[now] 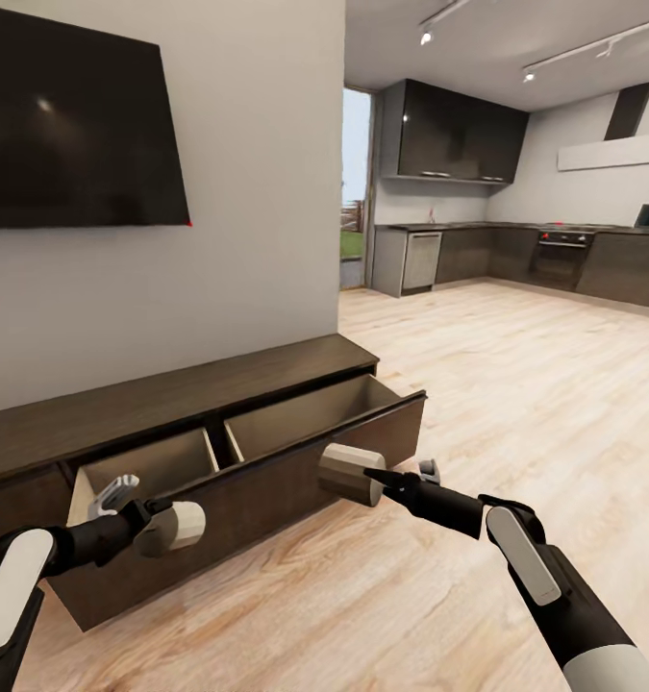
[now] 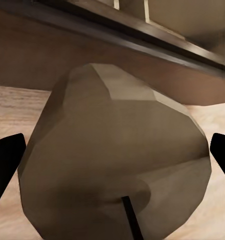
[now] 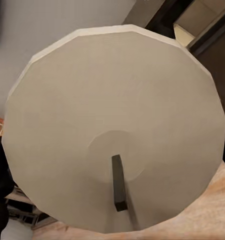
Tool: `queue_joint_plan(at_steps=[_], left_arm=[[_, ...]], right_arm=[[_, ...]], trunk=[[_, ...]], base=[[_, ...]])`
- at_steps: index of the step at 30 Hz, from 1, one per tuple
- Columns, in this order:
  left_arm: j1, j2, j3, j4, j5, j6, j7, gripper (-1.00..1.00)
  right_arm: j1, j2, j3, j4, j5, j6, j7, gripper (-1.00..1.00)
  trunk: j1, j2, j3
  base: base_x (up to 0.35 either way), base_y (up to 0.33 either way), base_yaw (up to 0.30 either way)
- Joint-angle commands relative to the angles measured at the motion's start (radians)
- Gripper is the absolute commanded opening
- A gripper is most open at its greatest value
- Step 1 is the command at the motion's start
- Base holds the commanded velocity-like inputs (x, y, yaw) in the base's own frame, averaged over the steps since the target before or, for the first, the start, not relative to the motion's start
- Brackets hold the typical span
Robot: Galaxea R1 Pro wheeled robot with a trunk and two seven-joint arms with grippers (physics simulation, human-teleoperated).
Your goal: Place each of the two pumpkins and all three candles from the living room inside a cabinet in the living room (use any cabinet), then make sure every cabinet is closed, and position the cauldron so it is next to a table in the living room.
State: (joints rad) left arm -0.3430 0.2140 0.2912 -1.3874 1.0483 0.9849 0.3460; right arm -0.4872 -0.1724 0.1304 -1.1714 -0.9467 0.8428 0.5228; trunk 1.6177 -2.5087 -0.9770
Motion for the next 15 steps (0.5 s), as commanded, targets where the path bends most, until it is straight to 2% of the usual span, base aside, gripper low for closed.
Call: queue_joint_plan(at_steps=[1, 15], left_arm=[[-0.001, -0.001, 0.0, -0.001, 0.008, 0.004, 0.012, -1.0], [-0.001, -0.004, -0.005, -0.004, 0.008, 0.004, 0.013, -1.0]], right_arm=[[-0.001, -0.001, 0.001, 0.002, 0.0, 0.002, 0.001, -1.0], [-0.001, 0.0, 0.002, 0.009, 0.0, 0.001, 0.002, -1.0]], trunk=[[-0.001, 0.0, 0.002], [-0.007, 0.003, 0.056]], base=[[0.0, -0.005, 0.004], [0.0, 0.0, 0.0]])
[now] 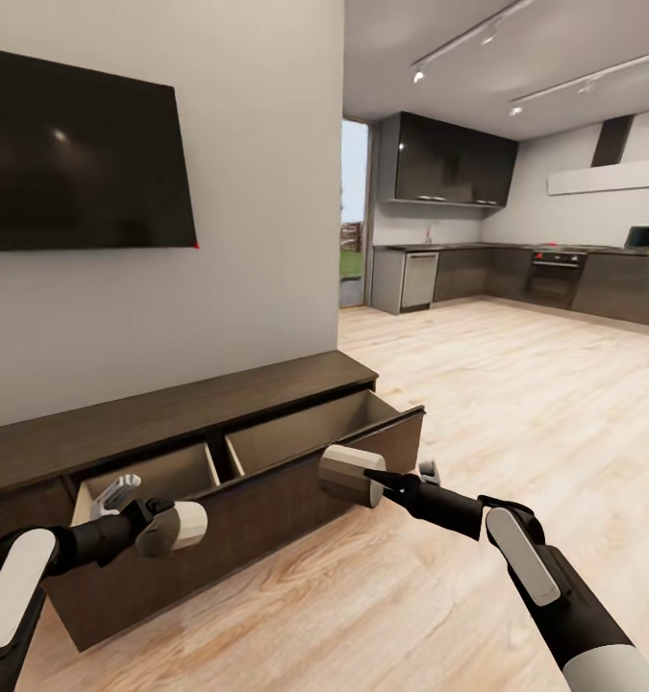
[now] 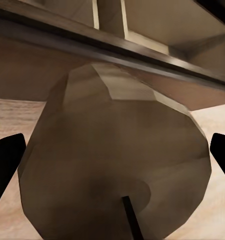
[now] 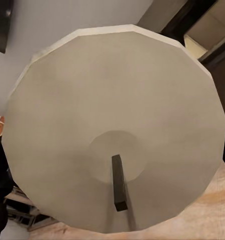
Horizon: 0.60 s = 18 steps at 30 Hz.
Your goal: Place each of the two pumpkins and all three candles from the living room inside a cabinet in the living room (use any cabinet), then make sure every cabinet is closed, and position the cauldron so it is next to a table in the living room.
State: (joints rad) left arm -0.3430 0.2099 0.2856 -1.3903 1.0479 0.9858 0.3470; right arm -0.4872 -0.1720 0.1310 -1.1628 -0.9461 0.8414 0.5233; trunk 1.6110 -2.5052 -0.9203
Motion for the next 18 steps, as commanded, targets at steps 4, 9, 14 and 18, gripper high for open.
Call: queue_joint_plan(at_steps=[4, 9, 14, 18], left_arm=[[-0.001, 0.002, 0.001, -0.001, 0.01, 0.004, 0.012, -1.0], [-0.001, 0.002, 0.002, -0.001, 0.011, 0.004, 0.012, -1.0], [-0.001, 0.002, 0.003, -0.001, 0.01, 0.004, 0.012, -1.0], [-0.001, 0.0, 0.003, -0.001, 0.009, 0.004, 0.012, -1.0]], right_arm=[[-0.001, 0.0, 0.001, 0.0, 0.0, 0.002, 0.001, -1.0], [-0.001, 0.0, 0.001, 0.0, 0.0, 0.004, 0.001, -1.0], [-0.001, -0.001, 0.001, 0.0, 0.0, 0.004, 0.001, -1.0], [-0.001, -0.001, 0.001, 0.0, 0.0, 0.004, 0.001, -1.0]], trunk=[[-0.002, 0.001, 0.015], [-0.004, 0.002, 0.034], [-0.006, 0.003, 0.053], [-0.008, 0.004, 0.069]], base=[[0.0, 0.0, 0.0], [0.0, 0.0, 0.0], [0.0, 0.0, 0.0], [0.0, 0.0, 0.0]])
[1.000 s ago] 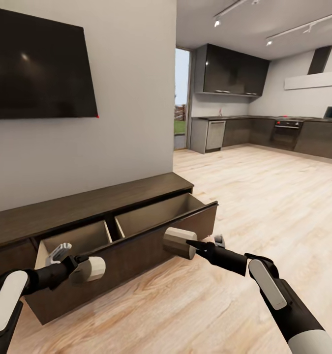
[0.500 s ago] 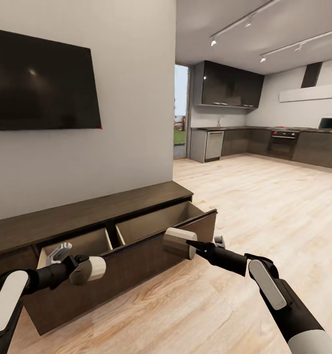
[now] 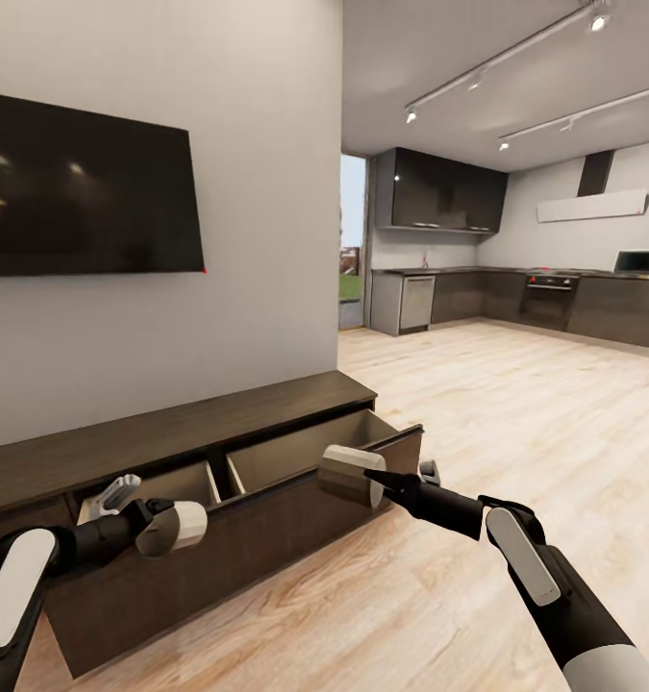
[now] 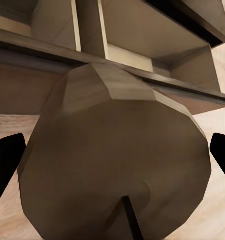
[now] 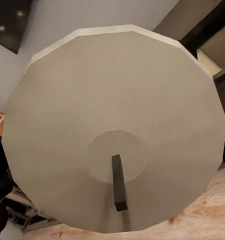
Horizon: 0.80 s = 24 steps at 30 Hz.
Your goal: Place each of the two pumpkins and all three candles from the living room inside a cabinet in the living room (use any cabinet), then make sure every cabinet is closed, and position the cauldron so it is next to a table in the living room.
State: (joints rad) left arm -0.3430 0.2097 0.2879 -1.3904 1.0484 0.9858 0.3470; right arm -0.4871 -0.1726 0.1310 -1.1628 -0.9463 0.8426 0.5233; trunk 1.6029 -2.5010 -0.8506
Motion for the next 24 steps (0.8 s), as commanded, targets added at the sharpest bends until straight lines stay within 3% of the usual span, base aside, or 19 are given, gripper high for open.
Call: queue_joint_plan(at_steps=[1, 7, 14, 24], left_arm=[[-0.001, -0.001, 0.0, -0.001, 0.009, 0.004, 0.012, -1.0], [-0.001, -0.002, 0.0, -0.006, 0.009, 0.004, 0.012, -1.0], [0.001, -0.002, 0.002, -0.007, 0.009, 0.004, 0.012, -1.0], [0.002, -0.002, -0.002, -0.009, 0.007, 0.004, 0.013, -1.0]], right_arm=[[-0.001, -0.001, 0.001, 0.0, 0.0, 0.003, 0.001, -1.0], [-0.001, 0.0, 0.001, 0.0, 0.0, 0.002, 0.001, -1.0], [-0.001, -0.001, 0.001, 0.0, 0.0, 0.001, 0.001, -1.0], [-0.001, 0.001, 0.001, 0.0, 0.001, 0.001, 0.0, -1.0]], trunk=[[-0.001, 0.0, 0.003], [-0.007, 0.008, 0.025], [-0.007, 0.008, 0.025], [-0.007, 0.008, 0.024]], base=[[0.0, 0.0, 0.0], [0.0, 0.0, 0.0], [0.001, -0.007, 0.0], [0.108, -0.24, 0.013]])
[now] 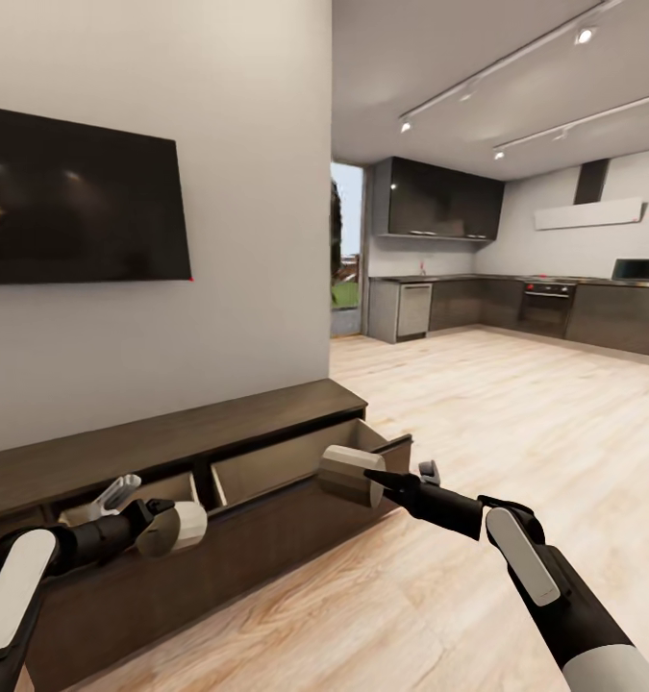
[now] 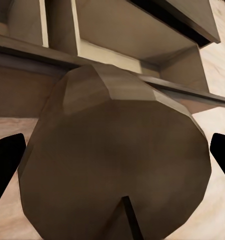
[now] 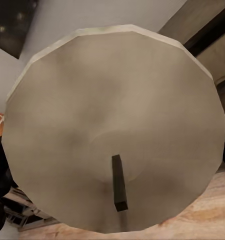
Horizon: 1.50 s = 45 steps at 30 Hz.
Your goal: Place each of the two pumpkins and all three candles from the living room inside a cabinet in the living room (use any cabinet), then make sure every cabinet is closed, and position the cauldron so it is next to a table in the living room.
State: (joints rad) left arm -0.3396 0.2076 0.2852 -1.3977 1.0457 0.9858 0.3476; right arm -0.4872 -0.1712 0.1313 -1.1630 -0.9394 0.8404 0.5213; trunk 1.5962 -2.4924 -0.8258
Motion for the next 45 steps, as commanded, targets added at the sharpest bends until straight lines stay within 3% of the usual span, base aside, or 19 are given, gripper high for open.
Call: queue_joint_plan(at_steps=[1, 23, 45], left_arm=[[-0.001, 0.0, 0.0, -0.001, 0.01, 0.004, 0.012, -1.0], [-0.001, 0.001, 0.0, -0.001, 0.008, 0.004, 0.013, -1.0], [-0.001, 0.001, 0.001, 0.0, 0.01, 0.004, 0.013, -1.0]], right_arm=[[-0.001, -0.001, 0.001, 0.0, -0.006, 0.003, 0.002, -1.0], [-0.001, -0.001, 0.001, 0.0, -0.007, 0.004, -0.026, -1.0], [-0.001, -0.001, 0.001, -0.001, -0.007, 0.003, -0.026, -1.0]], trunk=[[0.0, -0.001, -0.002], [0.0, -0.001, -0.03], [0.0, -0.001, -0.031]], base=[[0.144, -0.283, 0.113], [0.201, -0.254, 0.15], [0.249, -0.187, 0.006]])
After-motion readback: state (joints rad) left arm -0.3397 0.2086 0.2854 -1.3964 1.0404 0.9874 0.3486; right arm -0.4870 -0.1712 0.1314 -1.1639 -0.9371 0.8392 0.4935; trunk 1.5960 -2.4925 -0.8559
